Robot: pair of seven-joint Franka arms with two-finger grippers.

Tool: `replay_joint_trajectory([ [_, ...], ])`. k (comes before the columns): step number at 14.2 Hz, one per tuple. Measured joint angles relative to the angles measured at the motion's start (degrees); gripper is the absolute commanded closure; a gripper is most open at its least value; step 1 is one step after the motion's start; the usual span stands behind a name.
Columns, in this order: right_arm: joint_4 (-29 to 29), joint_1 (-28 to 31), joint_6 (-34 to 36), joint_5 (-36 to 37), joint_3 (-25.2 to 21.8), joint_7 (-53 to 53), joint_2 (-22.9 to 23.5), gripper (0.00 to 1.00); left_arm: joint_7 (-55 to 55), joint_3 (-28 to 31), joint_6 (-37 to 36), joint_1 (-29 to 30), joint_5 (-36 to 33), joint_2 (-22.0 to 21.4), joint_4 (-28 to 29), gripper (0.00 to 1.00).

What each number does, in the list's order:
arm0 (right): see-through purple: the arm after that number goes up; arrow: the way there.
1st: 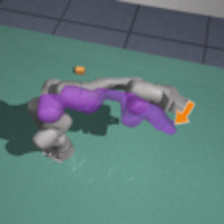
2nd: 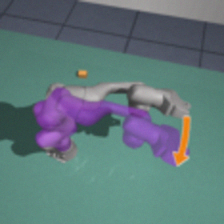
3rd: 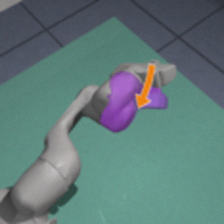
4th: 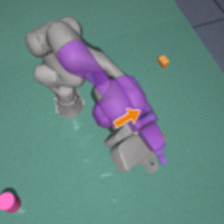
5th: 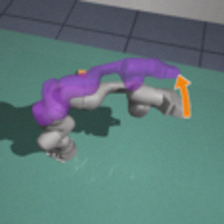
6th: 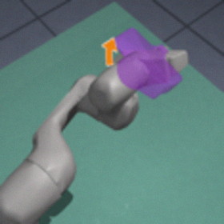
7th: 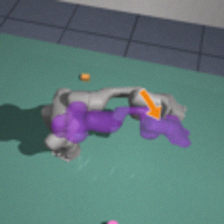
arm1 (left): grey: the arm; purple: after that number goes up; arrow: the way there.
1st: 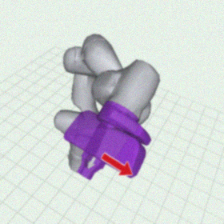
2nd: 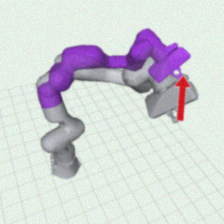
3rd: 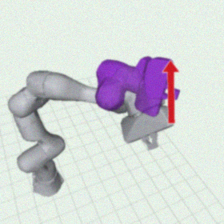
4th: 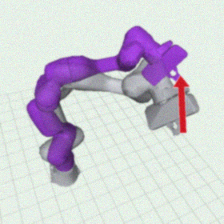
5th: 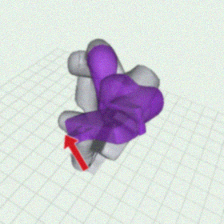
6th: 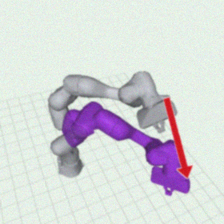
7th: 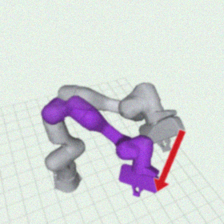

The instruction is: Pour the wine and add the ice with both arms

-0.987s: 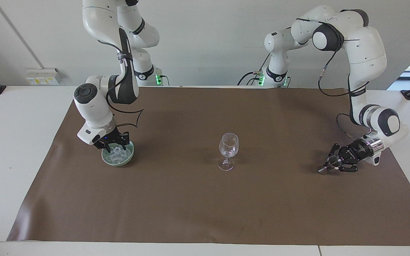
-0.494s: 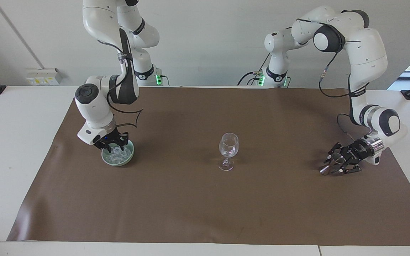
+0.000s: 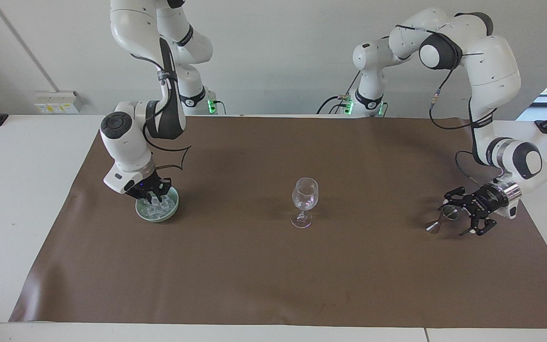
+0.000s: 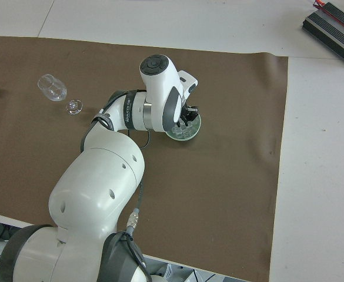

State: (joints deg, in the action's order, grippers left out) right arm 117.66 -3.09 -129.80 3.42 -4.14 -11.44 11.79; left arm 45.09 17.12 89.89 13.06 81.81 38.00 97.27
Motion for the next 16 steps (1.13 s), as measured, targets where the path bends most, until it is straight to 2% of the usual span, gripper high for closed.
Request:
replay_joint_trajectory([
  [1, -0.05, -0.04, 0.00, 0.00, 0.01, 0.01, 0.00, 0.95, -0.74, 0.36, -0.19, 0.00, -1.95, -0.22, -1.09, 0.00],
  [4, -0.64, -0.09, 0.12, 0.00, 0.04, 0.23, -0.05, 0.99, -2.02, 0.79, -0.57, -0.08, -8.68, -1.47, -6.04, 0.00],
  [10, -3.58, -0.37, 5.22, -0.10, 1.16, 6.17, -2.76, 1.00, -6.37, 3.74, -2.29, -1.67, -18.25, -5.07, -14.72, 0.00],
  [14, -6.26, -0.45, 10.78, -0.11, 5.20, 16.51, -6.78, 1.00, -8.36, 4.78, -2.44, -4.29, -25.56, -10.07, -19.48, 0.00],
  [16, -8.72, -0.50, 12.54, -0.11, 7.85, 22.53, -7.32, 1.00, -11.20, 4.75, -2.48, -4.71, -29.55, -11.69, -21.70, 0.00],
])
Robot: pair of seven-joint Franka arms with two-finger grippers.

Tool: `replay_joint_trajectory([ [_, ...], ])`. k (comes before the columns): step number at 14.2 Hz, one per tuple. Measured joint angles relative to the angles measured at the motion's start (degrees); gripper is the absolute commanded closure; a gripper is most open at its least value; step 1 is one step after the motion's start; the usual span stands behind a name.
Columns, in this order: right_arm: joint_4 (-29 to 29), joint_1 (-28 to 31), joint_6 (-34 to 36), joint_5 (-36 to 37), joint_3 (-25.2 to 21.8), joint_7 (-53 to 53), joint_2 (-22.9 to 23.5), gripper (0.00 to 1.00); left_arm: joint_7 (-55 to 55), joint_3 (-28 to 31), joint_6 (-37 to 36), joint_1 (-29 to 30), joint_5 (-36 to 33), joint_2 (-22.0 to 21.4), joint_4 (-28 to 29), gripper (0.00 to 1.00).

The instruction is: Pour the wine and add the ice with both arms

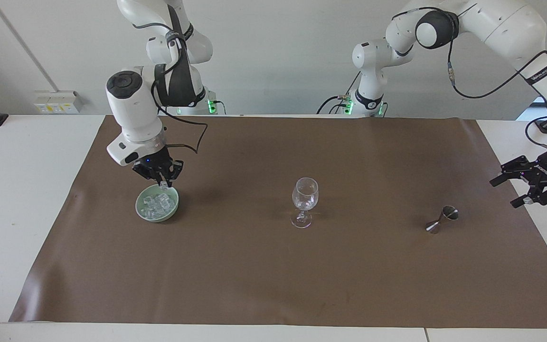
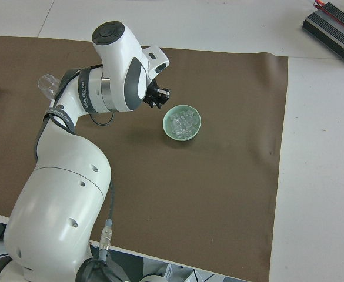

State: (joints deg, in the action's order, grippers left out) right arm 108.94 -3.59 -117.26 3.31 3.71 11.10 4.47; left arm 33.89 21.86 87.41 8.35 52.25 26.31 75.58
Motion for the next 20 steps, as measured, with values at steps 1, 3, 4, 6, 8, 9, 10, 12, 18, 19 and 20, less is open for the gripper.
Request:
replay_joint_trajectory([
  [1, -1.50, -0.03, 0.37, 0.00, 1.38, 3.31, -0.03, 1.00, -1.28, 0.01, -0.03, -0.08, -0.90, -0.69, -0.83, 0.00],
  [3, -4.14, -0.06, 0.84, 0.00, 3.70, 9.20, -0.02, 1.00, -4.89, -0.02, -0.09, -0.58, -3.78, -1.79, -1.92, 0.00],
  [4, -5.31, -0.07, 1.07, -0.28, 4.74, 11.54, 0.02, 1.00, -7.26, -0.13, -0.11, -1.10, -5.81, -2.49, -2.32, 0.00],
  [6, -7.33, -0.28, 1.21, -2.86, 6.40, 14.32, 0.27, 1.00, -10.75, -0.34, -0.13, -2.42, -9.68, -4.35, -2.78, 0.00],
  [8, -9.62, -1.88, 1.12, -5.20, 7.20, 18.17, 0.93, 1.00, -13.50, -1.56, -0.13, -3.36, -13.89, -6.48, -2.90, 0.00],
  [9, -10.92, -3.08, 1.05, -5.55, 7.30, 20.34, 1.47, 1.00, -14.79, -2.78, -0.13, -3.53, -16.24, -7.56, -2.96, 0.00],
  [10, -12.39, -4.29, 1.01, -5.67, 7.36, 22.58, 2.23, 1.00, -16.21, -4.22, -0.13, -3.58, -18.88, -8.64, -3.00, 0.00],
  [12, -15.39, -6.74, 0.96, -5.74, 7.49, 27.25, 4.24, 1.00, -20.39, -6.87, -0.13, -3.63, -23.65, -10.78, -3.10, 0.00],
  [18, -21.93, -13.75, -2.40, -5.76, 7.73, 39.30, 9.51, 1.00, -30.16, -13.13, -0.17, -3.63, -34.84, -15.75, -3.17, 0.00],
  [19, -22.27, -14.50, -3.01, -5.83, 7.89, 40.59, 9.81, 1.00, -30.65, -14.66, -0.17, -3.64, -36.72, -16.22, -3.18, 0.00],
  [20, -22.49, -15.08, -3.20, -6.02, 8.13, 41.55, 9.99, 1.00, -31.04, -16.28, -0.17, -3.67, -38.63, -16.75, -3.18, 0.00],
])
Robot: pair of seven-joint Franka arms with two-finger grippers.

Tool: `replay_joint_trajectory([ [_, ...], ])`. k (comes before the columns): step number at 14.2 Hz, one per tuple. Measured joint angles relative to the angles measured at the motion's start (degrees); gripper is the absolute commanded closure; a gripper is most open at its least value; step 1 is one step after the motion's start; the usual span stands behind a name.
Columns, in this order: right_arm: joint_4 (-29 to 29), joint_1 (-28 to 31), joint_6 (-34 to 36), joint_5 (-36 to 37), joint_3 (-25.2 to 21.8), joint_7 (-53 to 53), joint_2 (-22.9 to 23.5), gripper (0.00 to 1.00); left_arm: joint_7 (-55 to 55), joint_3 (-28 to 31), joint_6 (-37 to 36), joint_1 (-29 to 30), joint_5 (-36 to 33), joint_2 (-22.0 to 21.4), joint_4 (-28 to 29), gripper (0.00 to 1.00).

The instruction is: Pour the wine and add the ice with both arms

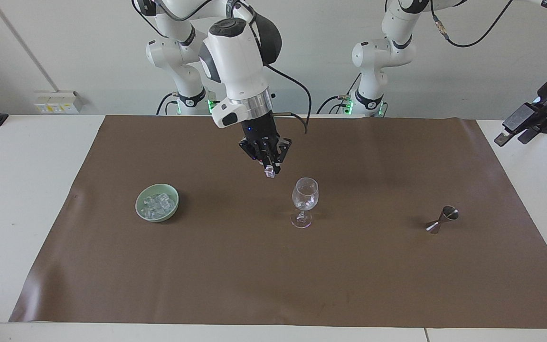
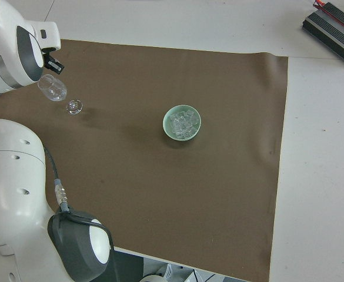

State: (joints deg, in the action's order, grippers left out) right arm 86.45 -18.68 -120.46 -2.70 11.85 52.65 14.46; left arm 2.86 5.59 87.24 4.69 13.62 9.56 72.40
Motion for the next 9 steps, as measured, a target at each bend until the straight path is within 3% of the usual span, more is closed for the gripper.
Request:
replay_joint_trajectory([
  [5, -1.40, -3.01, -4.52, -0.62, 0.39, 5.02, 3.81, 1.00, -0.55, -6.92, 0.12, -0.18, -7.52, -2.06, 0.58, 0.00],
  [9, -3.13, -4.21, -7.95, -0.62, 0.42, 6.38, 7.21, 1.00, -0.69, -9.61, 2.92, -0.74, -9.79, -6.55, 7.31, 0.00],
])
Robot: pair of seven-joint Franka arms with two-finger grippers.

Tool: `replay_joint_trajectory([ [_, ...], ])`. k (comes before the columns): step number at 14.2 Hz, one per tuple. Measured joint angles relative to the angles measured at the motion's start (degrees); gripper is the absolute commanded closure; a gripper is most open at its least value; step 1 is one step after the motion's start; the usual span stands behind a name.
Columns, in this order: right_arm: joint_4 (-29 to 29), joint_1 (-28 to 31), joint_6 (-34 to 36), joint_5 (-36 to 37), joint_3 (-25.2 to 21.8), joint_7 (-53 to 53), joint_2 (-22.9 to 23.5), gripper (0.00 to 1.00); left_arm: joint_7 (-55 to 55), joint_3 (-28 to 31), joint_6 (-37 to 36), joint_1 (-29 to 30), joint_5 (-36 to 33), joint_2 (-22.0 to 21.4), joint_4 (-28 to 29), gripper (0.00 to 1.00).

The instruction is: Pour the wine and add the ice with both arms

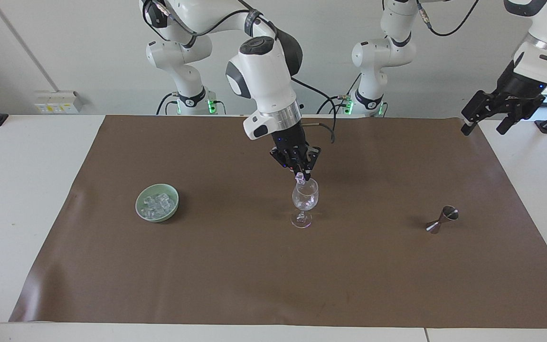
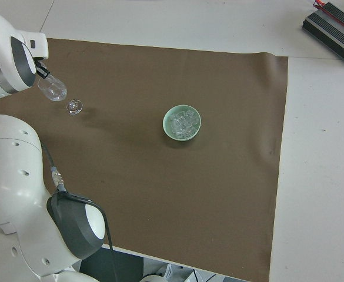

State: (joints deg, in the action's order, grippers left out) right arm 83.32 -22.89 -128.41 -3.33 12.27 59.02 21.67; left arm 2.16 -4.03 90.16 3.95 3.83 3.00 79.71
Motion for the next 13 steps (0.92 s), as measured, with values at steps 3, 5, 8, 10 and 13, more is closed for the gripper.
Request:
replay_joint_trajectory([
  [3, -0.43, -1.06, -1.64, 0.00, 0.01, 1.29, 1.69, 1.00, -0.14, -0.42, 0.75, -0.49, -0.90, -2.04, 3.47, 0.00],
  [5, -0.67, -1.09, -1.65, 0.00, 0.00, 1.30, 1.83, 1.00, -0.18, -0.53, 0.82, -0.64, -0.96, -2.53, 4.33, 0.00],
  [8, -0.80, -1.09, -1.52, -0.03, 0.00, 1.30, 1.83, 1.00, -0.28, -0.54, 1.25, -0.64, -0.99, -2.59, 4.77, 0.00],
  [10, -0.78, -1.10, -1.41, -0.05, 0.00, 1.30, 1.87, 0.98, -0.31, -0.54, 1.40, -0.64, -1.00, -2.62, 4.77, 0.00],
  [13, -0.70, -1.10, -1.26, -0.06, 0.00, 1.30, 2.34, 0.93, -0.40, -0.61, 1.64, -0.71, -1.02, -2.68, 4.77, 0.00],
])
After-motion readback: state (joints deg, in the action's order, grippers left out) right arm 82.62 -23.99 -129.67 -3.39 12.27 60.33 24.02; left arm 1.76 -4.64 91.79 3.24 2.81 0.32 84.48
